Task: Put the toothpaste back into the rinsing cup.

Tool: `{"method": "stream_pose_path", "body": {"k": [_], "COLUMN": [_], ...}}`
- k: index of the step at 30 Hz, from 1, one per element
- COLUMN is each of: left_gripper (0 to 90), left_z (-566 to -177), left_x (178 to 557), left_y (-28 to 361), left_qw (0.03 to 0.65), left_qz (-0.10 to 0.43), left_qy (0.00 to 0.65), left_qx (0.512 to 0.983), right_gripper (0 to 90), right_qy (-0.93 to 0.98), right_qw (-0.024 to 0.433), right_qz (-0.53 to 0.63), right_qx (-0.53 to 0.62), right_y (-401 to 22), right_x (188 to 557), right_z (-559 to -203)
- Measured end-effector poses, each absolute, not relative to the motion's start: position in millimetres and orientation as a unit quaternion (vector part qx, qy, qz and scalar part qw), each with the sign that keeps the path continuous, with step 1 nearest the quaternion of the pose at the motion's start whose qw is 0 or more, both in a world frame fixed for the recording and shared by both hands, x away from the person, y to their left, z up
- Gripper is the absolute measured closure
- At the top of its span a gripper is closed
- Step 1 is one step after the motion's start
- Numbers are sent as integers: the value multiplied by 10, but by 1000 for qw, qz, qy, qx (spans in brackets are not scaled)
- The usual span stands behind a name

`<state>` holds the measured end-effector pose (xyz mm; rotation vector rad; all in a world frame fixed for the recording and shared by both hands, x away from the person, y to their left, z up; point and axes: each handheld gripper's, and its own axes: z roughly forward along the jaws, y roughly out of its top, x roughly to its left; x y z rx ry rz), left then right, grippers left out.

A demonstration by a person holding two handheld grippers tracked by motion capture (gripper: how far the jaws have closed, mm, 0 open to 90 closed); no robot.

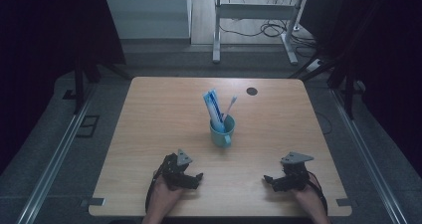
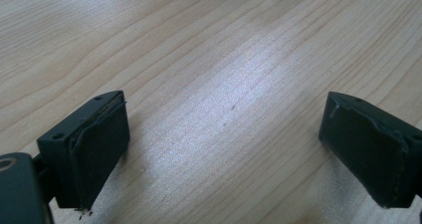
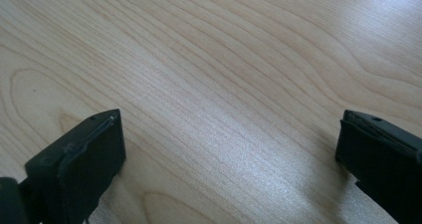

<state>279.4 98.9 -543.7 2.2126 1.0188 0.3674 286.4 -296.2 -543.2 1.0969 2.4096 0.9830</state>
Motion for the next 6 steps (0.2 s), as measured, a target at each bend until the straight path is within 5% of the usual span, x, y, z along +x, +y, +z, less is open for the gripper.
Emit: {"method": "stream_pose_path", "body": {"k": [6], "left_gripper": [58], "left_z": [-5438], "left_x": [2794], "left_y": [989], "left_qw": [333], "left_qz": [141], "left_qy": [390], "left_qx": [847], "right_gripper": [0], "right_qy": [841], "right_qw": [160], "right_qz": [343], "right_qx": [388], "right_y": [-2960], "right_x": [2853], "right_z": [-5432]}}
